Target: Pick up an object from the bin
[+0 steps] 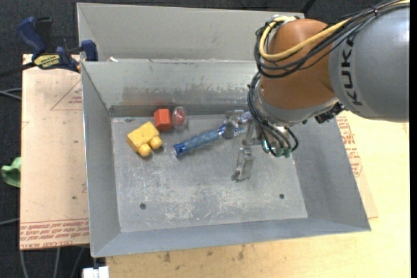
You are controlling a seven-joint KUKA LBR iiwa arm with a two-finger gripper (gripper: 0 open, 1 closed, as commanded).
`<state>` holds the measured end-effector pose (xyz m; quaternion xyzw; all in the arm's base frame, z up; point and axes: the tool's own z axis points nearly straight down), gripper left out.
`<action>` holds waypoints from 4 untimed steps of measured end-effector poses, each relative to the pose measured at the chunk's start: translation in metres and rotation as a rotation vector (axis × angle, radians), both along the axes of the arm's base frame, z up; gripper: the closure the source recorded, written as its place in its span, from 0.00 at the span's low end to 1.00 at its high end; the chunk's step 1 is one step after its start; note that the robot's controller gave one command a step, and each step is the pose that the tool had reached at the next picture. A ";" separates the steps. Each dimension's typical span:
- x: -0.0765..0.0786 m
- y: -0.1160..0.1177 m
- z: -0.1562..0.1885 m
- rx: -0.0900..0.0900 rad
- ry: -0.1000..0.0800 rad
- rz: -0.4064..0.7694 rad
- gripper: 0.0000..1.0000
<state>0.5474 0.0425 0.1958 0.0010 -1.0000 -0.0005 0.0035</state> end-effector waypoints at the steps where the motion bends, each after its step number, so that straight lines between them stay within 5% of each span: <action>1: 0.056 -0.018 -0.056 -0.001 -0.008 0.048 0.00; 2: 0.097 -0.007 -0.130 0.001 -0.007 0.097 0.00; 3: 0.099 -0.008 -0.125 0.001 -0.012 0.096 1.00; 4: 0.095 -0.021 0.028 0.000 -0.017 0.044 1.00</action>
Offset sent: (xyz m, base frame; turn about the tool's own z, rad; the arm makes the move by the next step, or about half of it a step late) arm 0.0549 -0.0175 -0.0525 -0.0501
